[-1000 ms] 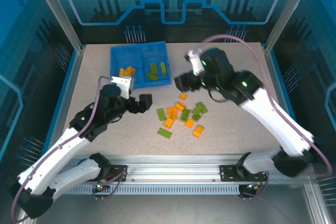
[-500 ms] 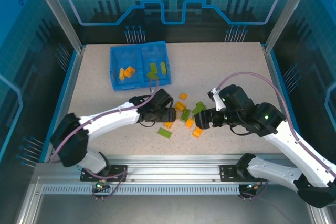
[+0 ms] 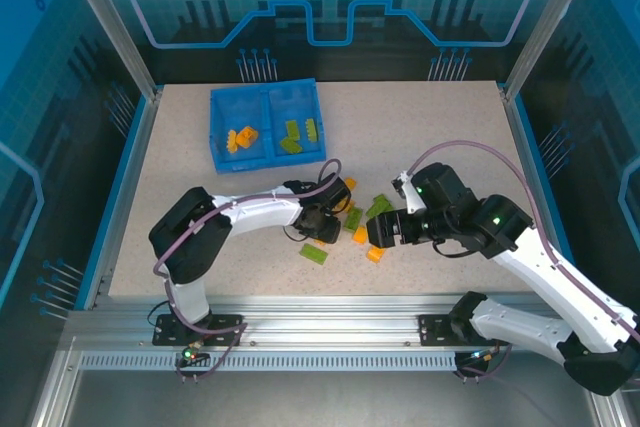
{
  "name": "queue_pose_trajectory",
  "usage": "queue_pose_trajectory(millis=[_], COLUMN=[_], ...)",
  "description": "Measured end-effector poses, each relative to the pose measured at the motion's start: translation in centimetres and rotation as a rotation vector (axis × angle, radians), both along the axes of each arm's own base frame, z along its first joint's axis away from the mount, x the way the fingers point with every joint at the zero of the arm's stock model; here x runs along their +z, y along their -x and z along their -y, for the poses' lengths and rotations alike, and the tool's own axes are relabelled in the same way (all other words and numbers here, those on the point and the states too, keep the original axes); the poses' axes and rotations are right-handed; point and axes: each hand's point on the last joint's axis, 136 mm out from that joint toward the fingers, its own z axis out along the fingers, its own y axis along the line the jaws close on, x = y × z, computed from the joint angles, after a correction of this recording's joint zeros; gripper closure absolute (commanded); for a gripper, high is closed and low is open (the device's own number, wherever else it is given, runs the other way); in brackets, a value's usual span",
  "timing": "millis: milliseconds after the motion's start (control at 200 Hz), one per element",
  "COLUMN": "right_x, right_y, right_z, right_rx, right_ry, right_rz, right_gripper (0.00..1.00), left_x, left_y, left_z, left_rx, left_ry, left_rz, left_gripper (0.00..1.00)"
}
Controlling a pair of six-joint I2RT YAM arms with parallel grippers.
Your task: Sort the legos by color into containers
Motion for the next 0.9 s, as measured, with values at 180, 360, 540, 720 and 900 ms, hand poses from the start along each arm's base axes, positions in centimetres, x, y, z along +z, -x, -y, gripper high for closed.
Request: queue_pose_trajectory(millis=[180,360,540,720,900], right_x=[-0.1,0.0,0.9,2.1,2.1], right_y=[0.0,-0.5,-1.3,-2.7,-4.7], right_z=[0.0,0.5,0.3,-0.2,-0.3], right_rx=[-0.009,-0.037,-0.053,-0.075,-0.107], right_ry=[-0.011,-0.018,-0.045,-0.089,-0.074], right_rz=[-0.015,-0.016,0.018,0.079,0.086], right_gripper=[0.11,0.11,0.11,0.09,0.09], left_x=[0.1,1.7,12.3,23.2,23.0], left_y=[0.0,0.1,-1.9,-8.4,-14.7], left_z=[0.2,0.1,-1.1,-7.9,-17.9], left_rx=[-0.007,0.006,0.079,0.31,0.549], left_ry=[0.005,0.025,0.132,0.227,0.085], left_rz=[0.005,0.022,0.217,0.47,0.508], left_gripper=[0.71,0.74,0.75,0.74,0.75])
